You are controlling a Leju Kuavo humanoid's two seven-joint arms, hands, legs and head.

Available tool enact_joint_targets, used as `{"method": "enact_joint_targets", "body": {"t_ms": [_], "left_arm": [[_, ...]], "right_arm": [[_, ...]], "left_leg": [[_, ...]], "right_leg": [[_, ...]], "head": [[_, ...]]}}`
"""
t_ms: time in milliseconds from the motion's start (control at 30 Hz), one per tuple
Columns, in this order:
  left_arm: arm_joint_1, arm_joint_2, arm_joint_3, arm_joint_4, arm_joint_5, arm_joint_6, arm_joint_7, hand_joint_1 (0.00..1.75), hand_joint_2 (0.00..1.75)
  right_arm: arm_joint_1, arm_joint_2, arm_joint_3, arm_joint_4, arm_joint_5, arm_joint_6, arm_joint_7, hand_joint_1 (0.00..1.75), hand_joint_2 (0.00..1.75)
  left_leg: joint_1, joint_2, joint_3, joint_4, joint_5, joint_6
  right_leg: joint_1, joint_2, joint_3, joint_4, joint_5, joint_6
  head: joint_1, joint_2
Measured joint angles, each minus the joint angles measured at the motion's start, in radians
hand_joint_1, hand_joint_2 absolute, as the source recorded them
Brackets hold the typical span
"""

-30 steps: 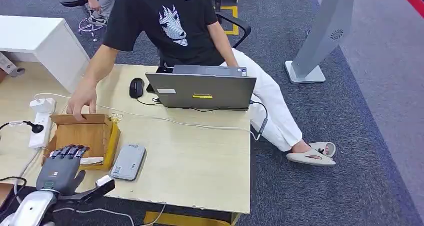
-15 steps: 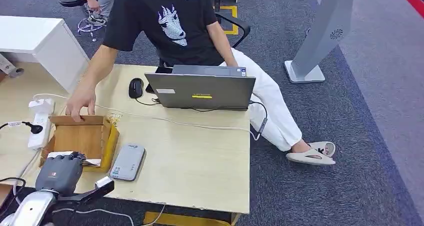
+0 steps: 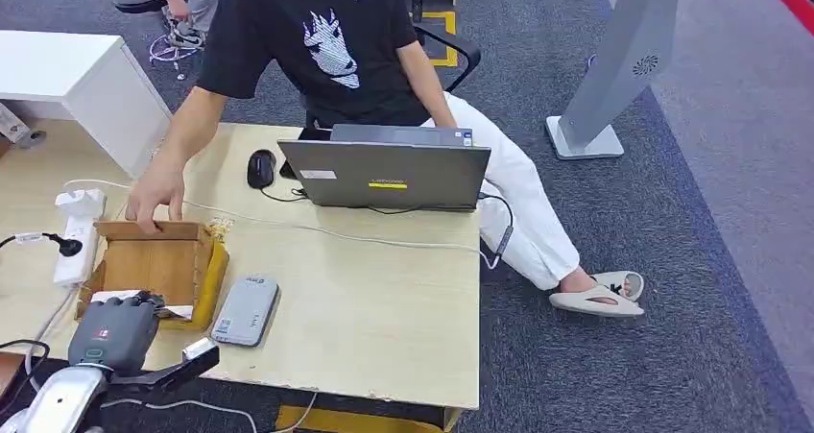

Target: Pass the card to the sensor for recognition and then transmit it.

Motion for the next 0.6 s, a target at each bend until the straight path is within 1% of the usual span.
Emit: {"method": "enact_joint_targets", "body": {"t_ms": [533, 567, 600], "left_arm": [[0.000, 0.002, 0.000, 0.000, 0.000, 0.001, 0.000, 1.75, 1.75], [-0.001, 0.003, 0.000, 0.000, -0.002, 0.025, 0.000, 1.75, 1.75], [-0.029, 0.013, -0.006, -0.002, 0.000, 0.087, -0.007, 1.75, 1.75]], "right_arm": [[0.000, 0.000, 0.000, 0.000, 0.000, 0.000, 0.000, 0.00, 1.75], [0.001, 0.000, 0.000, 0.000, -0.013, -0.005, 0.000, 0.00, 1.75], [0.006, 0.000, 0.000, -0.002, -0.036, -0.010, 0.002, 0.00, 1.75]], "left_leg": [[0.000, 0.000, 0.000, 0.000, 0.000, 0.000], [0.000, 0.001, 0.002, 0.001, 0.000, 0.000], [0.000, 0.000, 0.002, 0.002, 0.000, 0.000]], "right_leg": [[0.000, 0.000, 0.000, 0.000, 0.000, 0.000], [0.000, 0.000, -0.005, 0.000, 0.000, 0.000], [0.000, 0.000, -0.008, -0.001, 0.000, 0.000]], "head": [[0.000, 0.000], [0.000, 0.000], [-0.001, 0.000]]}}
